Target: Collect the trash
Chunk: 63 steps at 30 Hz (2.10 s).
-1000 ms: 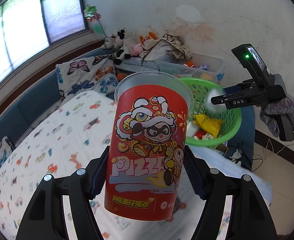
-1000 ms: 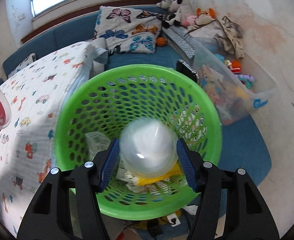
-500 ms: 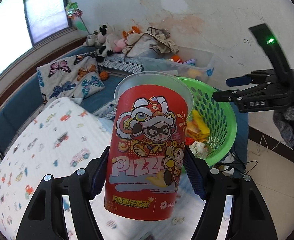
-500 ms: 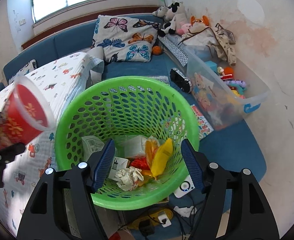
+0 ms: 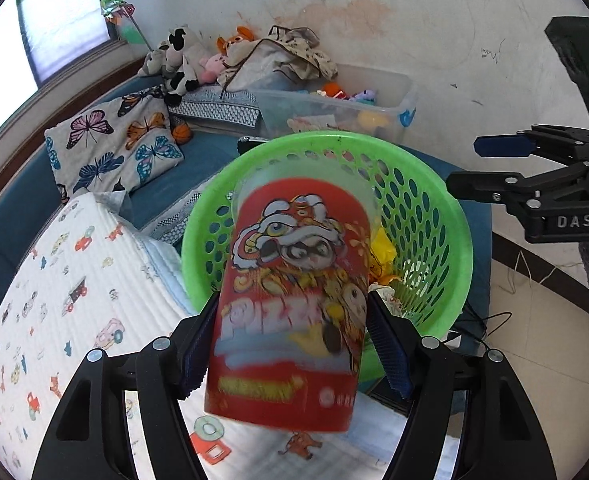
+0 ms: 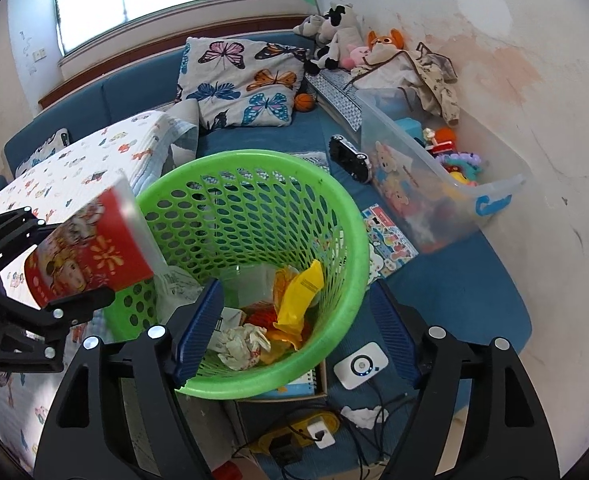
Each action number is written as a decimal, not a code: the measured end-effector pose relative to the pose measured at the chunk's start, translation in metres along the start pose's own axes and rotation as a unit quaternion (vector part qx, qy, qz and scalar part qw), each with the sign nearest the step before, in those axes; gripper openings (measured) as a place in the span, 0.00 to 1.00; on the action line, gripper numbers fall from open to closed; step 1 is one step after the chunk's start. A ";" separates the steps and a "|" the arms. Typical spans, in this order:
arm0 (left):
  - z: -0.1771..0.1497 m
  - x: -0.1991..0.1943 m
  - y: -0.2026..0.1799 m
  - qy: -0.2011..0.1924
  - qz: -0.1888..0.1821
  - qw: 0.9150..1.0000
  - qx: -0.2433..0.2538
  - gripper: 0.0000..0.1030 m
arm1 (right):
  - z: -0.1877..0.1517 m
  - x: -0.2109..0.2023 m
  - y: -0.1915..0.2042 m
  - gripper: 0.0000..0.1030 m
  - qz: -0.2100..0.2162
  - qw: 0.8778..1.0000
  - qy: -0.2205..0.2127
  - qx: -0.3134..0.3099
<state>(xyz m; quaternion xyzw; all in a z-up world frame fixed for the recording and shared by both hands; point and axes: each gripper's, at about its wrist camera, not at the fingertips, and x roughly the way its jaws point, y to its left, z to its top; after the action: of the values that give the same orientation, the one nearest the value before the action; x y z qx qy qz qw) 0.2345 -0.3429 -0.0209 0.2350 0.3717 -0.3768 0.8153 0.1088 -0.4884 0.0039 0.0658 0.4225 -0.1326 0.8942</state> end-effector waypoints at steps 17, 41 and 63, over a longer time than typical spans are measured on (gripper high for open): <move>-0.012 -0.021 0.009 -0.012 -0.003 0.999 -0.032 0.74 | -0.007 -0.005 0.009 0.74 0.024 1.000 0.001 0.006; -0.143 -0.157 0.087 -0.083 0.089 0.975 -0.184 0.93 | -0.037 -0.036 0.170 0.90 0.113 0.991 -0.001 -0.076; -0.281 -0.230 0.118 -0.087 0.197 0.919 -0.329 0.93 | -0.075 -0.052 0.268 0.96 0.144 0.985 0.005 -0.091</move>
<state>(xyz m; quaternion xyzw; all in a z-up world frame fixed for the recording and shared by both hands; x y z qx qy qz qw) 0.1058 0.0154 -0.0012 -0.0120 0.3483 -0.0843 0.9335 0.1006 -0.2053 -0.0018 0.0450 0.4236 0.0370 0.9040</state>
